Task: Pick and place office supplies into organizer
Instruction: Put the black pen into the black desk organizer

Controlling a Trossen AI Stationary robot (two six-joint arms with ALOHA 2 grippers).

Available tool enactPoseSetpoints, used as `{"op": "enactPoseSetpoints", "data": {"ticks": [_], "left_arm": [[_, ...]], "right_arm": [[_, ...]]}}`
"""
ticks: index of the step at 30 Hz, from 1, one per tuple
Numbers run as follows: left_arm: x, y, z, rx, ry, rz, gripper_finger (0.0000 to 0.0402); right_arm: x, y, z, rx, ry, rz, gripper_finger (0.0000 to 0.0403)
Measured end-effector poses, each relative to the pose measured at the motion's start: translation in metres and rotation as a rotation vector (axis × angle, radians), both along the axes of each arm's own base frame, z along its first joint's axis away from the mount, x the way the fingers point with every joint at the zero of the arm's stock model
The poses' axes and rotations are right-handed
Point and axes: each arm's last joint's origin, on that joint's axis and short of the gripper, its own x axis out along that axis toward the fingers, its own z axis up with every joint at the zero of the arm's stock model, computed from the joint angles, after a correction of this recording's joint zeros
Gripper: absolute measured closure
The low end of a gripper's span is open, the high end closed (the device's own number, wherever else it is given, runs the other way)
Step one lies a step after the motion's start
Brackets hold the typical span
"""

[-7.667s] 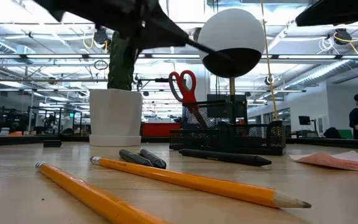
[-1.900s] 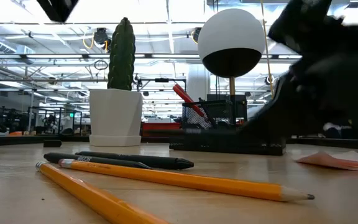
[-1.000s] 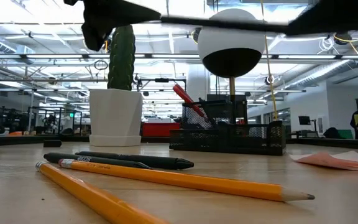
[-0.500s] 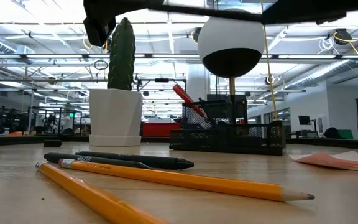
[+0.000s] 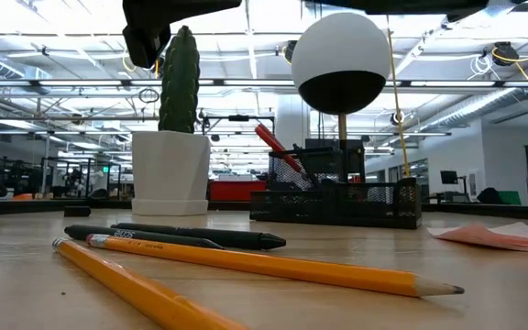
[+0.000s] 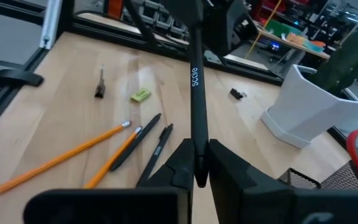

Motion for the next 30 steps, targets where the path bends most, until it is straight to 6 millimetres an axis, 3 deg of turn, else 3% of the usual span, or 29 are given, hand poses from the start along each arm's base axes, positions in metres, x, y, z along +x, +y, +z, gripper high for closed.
{"op": "enactPoseSetpoints", "data": {"ticks": [30], "left_arm": [[0.0010, 0.0018, 0.0000, 0.044, -0.001, -0.003, 0.0231]], "right_arm": [[0.0082, -0.0082, 0.0030, -0.023, -0.023, -0.042, 0.0379]]}}
